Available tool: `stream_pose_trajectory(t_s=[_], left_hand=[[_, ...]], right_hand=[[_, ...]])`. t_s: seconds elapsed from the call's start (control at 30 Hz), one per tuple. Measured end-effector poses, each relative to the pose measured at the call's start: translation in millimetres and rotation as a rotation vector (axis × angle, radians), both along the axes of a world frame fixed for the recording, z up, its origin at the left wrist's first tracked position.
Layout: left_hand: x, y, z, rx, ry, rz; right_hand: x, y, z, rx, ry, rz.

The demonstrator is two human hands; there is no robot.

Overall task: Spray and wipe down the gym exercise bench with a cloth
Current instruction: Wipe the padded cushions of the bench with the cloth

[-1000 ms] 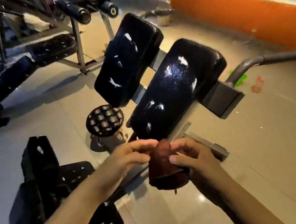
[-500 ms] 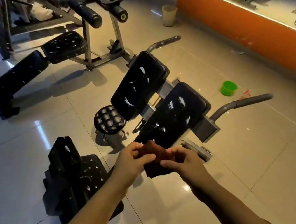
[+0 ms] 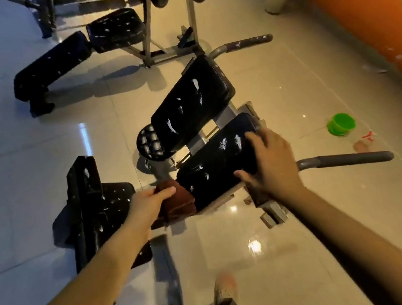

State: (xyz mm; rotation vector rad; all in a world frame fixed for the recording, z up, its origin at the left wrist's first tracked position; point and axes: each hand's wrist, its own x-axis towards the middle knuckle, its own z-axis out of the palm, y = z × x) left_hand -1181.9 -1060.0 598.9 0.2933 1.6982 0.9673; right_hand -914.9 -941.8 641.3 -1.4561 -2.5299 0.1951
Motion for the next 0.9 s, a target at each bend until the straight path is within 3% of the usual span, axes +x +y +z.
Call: stream_pose_trajectory(t_s=[0.17, 0.27, 0.33, 0.67, 0.9], left_hand=[[37.1, 23.0, -10.1, -0.019, 0.088, -0.032], [53.1, 27.4, -19.4, 0.027, 0.466, -0.187], [60.5, 32.3, -23.1, 0.042, 0.608, -0.217], [118.2, 74.8, -24.6, 0.144, 0.661, -0.23], [164.0, 96.9, 7.8, 0.437, 0.635, -0.282]], right_hand=[[45.1, 53.2, -26.7, -0.219, -0.08, 0.162], [63.8, 58.1, -42.3, -0.28, 0.081, 0.251], [68.6, 58.6, -49.2, -0.245, 0.127, 0.279], [75.2, 70.2, -58.0, -0.153, 0.164, 0.336], [71.1, 87.8, -51.3, -0.174, 0.155, 0.413]])
